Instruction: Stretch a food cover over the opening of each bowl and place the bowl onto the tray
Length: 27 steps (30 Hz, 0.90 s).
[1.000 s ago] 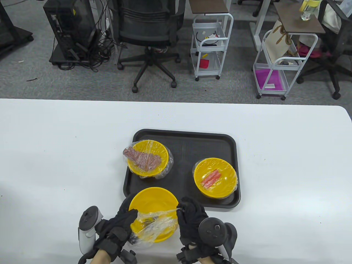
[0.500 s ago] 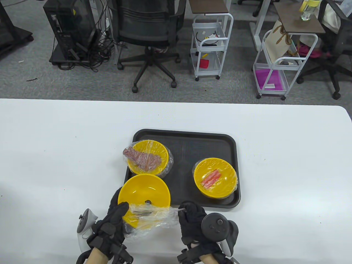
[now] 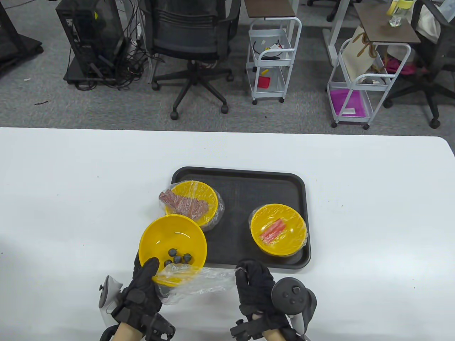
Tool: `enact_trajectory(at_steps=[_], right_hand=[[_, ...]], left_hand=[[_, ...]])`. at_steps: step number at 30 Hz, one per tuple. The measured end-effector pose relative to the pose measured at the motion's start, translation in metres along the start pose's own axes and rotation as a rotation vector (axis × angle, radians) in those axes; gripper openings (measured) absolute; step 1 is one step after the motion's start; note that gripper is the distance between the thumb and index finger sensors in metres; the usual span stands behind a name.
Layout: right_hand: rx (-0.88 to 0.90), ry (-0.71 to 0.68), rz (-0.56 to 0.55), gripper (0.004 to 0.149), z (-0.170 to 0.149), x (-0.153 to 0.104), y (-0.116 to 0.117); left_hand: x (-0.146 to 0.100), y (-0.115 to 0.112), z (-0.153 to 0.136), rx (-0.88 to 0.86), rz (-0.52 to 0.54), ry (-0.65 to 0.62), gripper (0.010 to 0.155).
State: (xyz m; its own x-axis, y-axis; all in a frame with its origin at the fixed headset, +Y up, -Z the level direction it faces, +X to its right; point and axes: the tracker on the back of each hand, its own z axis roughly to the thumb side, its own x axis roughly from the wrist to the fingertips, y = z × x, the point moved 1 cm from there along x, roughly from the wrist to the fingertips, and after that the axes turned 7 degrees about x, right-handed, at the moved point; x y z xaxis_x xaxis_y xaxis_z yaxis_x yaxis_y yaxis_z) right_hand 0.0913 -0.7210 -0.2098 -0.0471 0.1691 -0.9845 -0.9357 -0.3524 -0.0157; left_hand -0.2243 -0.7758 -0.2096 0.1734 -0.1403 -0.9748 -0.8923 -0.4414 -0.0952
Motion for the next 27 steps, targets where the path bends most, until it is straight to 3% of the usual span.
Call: enact_trajectory(at_steps=[2,4,8,10,14,20,23,27], right_hand=[[0.009,0.015,0.001,0.039,-0.002,0.001,0.000],[0.012,0.020,0.007,0.039,-0.004,0.002,0.001],[0.040,-0.009,0.004,0.039,-0.003,0.003,0.000],[0.072,-0.023,-0.013,0.039,-0.002,0.002,0.000],[0.127,0.001,0.019,0.039,-0.005,0.004,0.003],[0.511,0.219,0.138,0.039,-0.028,0.008,0.014],[0.648,0.264,0.207,0.039,-0.037,0.009,0.020],[0.923,0.251,0.416,0.038,-0.048,0.015,0.032]], left_hand=[[0.003,-0.001,0.000,0.070,-0.037,0.047,0.062],[0.003,-0.006,-0.004,0.108,-0.139,0.094,0.060],[0.004,-0.011,-0.009,0.116,-0.182,0.177,0.061],[0.004,-0.010,-0.009,0.224,-0.222,0.214,0.065],[0.008,-0.016,-0.006,0.356,-0.293,0.190,0.067],[0.014,-0.018,-0.004,0.430,-0.360,0.173,0.073],[0.014,-0.020,-0.003,0.475,-0.372,0.157,0.076],[0.015,-0.023,-0.008,0.437,-0.440,0.173,0.079]])
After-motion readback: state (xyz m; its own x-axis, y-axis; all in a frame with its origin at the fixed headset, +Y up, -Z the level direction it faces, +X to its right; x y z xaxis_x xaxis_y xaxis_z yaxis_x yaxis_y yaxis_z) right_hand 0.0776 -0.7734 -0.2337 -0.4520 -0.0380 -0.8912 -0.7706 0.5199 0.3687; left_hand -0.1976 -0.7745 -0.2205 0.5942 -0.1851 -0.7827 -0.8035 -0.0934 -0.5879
